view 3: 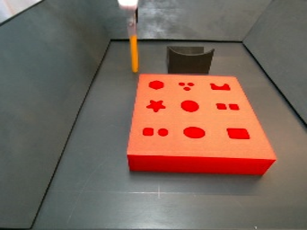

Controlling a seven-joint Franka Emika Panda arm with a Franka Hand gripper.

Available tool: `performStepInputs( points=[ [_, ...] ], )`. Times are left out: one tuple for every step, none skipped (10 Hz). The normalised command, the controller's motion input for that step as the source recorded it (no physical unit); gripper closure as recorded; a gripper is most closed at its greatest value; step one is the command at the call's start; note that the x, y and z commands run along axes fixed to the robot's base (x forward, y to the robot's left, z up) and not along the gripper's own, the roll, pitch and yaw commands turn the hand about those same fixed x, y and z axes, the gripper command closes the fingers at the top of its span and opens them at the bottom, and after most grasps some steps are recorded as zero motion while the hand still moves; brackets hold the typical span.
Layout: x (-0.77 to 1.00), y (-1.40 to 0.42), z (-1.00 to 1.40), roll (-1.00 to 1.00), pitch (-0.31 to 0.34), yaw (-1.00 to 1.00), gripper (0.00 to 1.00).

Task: Pick up the square-circle object. Move up. Rotate the square-circle object. Move to above the board. Insert the square-circle object.
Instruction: Rotate the square-circle object, then move to above the board.

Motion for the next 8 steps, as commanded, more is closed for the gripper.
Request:
performStepInputs(
  points=[
    [0.0,0.0,0.0,0.05,-0.04,-0.04,1.0],
    [-0.07,0.12,1.0,0.15,0.003,0.13,1.0],
    [-0.07,0.12,1.0,0.15,0.005,0.13,1.0],
    [-0.08,0.1,1.0,0.14,0.025,0.1,1.0],
    [-0.07,0.1,1.0,0.13,0.036,0.08,1.0],
    [-0.07,0.09,1.0,0.11,0.051,0.05,1.0],
    [-0.06,0.09,1.0,0.1,0.061,0.04,1.0],
    [-0.06,0.08,1.0,0.09,0.074,0.02,1.0]
  ],
)
